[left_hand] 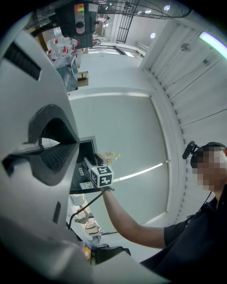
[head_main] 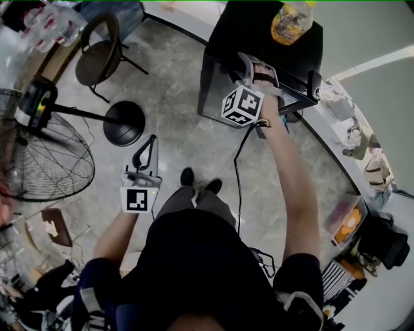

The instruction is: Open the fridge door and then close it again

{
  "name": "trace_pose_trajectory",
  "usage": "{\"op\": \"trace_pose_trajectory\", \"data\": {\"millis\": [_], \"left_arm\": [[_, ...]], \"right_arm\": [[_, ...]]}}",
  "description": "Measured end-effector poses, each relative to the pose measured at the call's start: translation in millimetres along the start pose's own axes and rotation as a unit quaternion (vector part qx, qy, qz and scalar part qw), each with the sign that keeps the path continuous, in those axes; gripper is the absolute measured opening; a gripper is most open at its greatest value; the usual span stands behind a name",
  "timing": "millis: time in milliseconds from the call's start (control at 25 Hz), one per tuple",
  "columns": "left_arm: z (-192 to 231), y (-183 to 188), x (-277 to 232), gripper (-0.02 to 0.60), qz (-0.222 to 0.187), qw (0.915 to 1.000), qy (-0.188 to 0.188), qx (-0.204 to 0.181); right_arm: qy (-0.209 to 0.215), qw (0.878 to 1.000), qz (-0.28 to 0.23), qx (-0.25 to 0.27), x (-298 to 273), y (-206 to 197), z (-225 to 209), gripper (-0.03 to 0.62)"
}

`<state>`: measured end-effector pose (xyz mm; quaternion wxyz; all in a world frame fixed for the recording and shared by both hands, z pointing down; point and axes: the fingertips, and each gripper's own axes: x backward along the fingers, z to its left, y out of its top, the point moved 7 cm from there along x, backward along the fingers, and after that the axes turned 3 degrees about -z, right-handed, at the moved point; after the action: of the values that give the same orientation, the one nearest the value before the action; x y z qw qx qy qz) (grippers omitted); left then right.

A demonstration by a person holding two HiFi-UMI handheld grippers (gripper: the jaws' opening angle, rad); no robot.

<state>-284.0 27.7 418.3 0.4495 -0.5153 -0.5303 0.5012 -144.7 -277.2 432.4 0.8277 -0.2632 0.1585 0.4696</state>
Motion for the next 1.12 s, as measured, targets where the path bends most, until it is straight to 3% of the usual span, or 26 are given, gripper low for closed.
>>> {"op": "trace_pose_trajectory", "data": {"millis": [240,400,560,680,960,1120], "left_arm": [[-2,1,-1,0.023,0.004,1.0,-0.001,0.001],[-4,2,-4,0.023,0.006,1.0,-0.004,-0.001],[-8,3,-7,0.023,-0.001,1.0,-0.008,-0.003],[-11,5,-9,0.023,-0.007,0.9999,-0.01,-0.006],[-17,7,-13,0.023,0.0,0.9999,-0.01,0.002],[-22,12,-17,0.023,-0.017,0.9996,-0.017,-0.012]], "right_arm": [[-0.004,0.999,-0.021,-0.025,12,-2,-3,0.265],[0.0,0.995,-0.054,-0.079,28,-2,-6,0.23],[0.017,0.98,-0.107,-0.165,49,1,-8,0.204],[0.014,0.972,-0.128,-0.198,58,0,-8,0.138],[0.017,0.945,-0.164,-0.281,81,-3,-8,0.072],[0.011,0.929,-0.187,-0.319,97,-3,-7,0.034]]}}
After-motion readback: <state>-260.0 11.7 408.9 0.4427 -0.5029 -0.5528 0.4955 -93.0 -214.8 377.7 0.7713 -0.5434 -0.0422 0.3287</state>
